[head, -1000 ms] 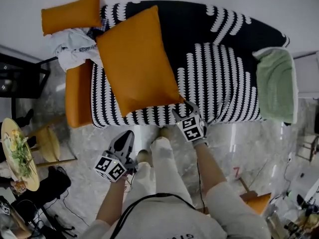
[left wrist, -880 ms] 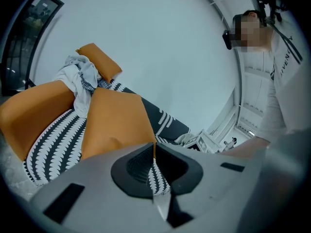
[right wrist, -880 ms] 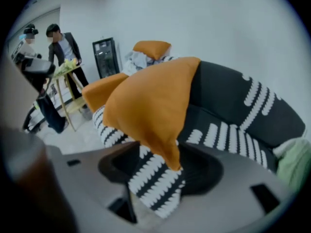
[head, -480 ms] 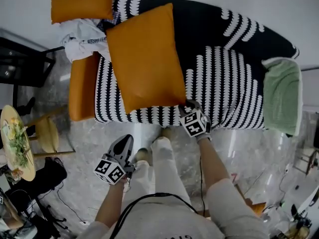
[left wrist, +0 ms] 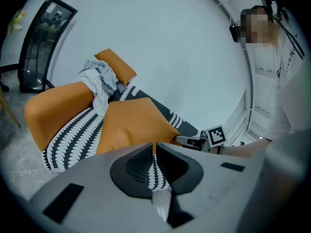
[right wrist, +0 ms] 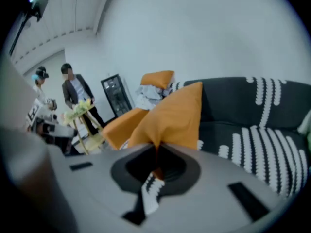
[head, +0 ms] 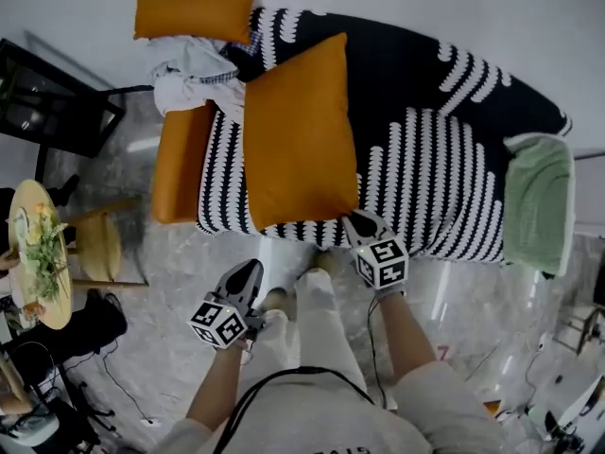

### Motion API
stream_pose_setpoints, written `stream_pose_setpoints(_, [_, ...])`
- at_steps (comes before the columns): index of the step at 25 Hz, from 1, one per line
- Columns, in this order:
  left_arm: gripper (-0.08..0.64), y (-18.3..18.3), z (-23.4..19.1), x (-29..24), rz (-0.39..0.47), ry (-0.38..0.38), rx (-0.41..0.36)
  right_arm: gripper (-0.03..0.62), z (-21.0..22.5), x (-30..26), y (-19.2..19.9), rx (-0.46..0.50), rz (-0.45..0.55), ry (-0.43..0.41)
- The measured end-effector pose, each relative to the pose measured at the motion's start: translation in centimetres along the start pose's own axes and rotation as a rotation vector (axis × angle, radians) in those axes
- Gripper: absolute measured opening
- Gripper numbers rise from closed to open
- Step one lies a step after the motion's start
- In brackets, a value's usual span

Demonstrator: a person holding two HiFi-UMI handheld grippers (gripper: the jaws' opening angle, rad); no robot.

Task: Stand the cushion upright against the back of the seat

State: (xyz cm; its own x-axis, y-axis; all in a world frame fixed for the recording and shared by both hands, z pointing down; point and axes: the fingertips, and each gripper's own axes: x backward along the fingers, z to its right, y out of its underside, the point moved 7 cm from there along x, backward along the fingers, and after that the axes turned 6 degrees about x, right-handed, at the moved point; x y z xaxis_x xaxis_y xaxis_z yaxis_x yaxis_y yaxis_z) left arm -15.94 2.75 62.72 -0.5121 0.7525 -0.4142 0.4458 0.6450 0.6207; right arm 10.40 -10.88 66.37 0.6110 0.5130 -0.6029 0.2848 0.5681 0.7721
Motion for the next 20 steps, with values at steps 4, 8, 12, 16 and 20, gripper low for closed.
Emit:
stream_pose_setpoints(4, [0.089, 0.6, -0.8, 1.4, -0.028, 0.006, 0.025, 0.029, -0.9, 2.0, -1.6, -0.149, 0.058, -0.011])
stream_pose_setpoints(8, [0.117, 0.8, -2.0, 3.0, -0.023, -0.025, 0.038, 0.029, -1.7, 3.6, -3.3, -0.238, 0.093, -0.031])
stream_pose_setpoints(12, [0.118, 0.4, -3.9, 4.3, -0.006, -0.064, 0.048, 0.029, -2.5, 5.0, -5.3, -0.320, 0.157, -0.063])
stream_pose_setpoints(16, [0.124, -0.8, -5.4, 5.4, 0.037, -0.096, 0.068, 0.029, -3.1, 7.3, -6.7, -0.410, 0.210, -0.089])
stream_pose_setpoints(20, [0.144, -2.6, -6.0, 4.6, 0.070, -0.099, 0.073, 0.029, -3.0, 10.2, -8.0, -0.486, 0.263, -0.104])
